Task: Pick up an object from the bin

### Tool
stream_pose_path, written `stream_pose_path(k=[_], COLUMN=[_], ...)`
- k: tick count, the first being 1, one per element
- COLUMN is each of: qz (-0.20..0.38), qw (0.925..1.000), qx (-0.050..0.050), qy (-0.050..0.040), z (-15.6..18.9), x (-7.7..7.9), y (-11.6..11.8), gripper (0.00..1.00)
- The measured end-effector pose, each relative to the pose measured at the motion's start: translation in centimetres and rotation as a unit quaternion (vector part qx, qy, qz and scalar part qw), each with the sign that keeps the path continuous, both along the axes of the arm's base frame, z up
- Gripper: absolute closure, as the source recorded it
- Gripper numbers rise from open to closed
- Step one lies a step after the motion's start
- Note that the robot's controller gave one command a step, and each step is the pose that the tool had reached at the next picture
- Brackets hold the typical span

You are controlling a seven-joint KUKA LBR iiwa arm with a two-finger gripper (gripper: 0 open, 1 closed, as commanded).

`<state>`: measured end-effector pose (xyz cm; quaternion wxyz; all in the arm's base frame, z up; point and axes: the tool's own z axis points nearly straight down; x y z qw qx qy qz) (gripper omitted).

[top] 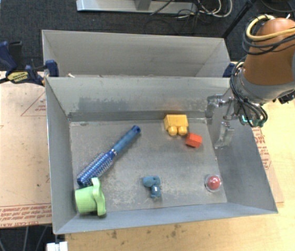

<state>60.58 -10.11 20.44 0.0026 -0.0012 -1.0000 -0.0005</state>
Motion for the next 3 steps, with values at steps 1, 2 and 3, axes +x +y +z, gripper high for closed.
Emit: stream_pose_path(k=[1, 2, 3], qz=[0.159, 0.159, 0.178], qw=[0.9873, 0.9872, 0.9839], qx=[0.001, 0.000, -0.002], qy=[-0.0037, -0.0058, -0.0083], z=[-12.5, -12.1, 4.5], x=[4.0, 4.1, 0.8], y=[1.5, 1.4, 1.2], gripper=[0.00, 1.00, 1.00])
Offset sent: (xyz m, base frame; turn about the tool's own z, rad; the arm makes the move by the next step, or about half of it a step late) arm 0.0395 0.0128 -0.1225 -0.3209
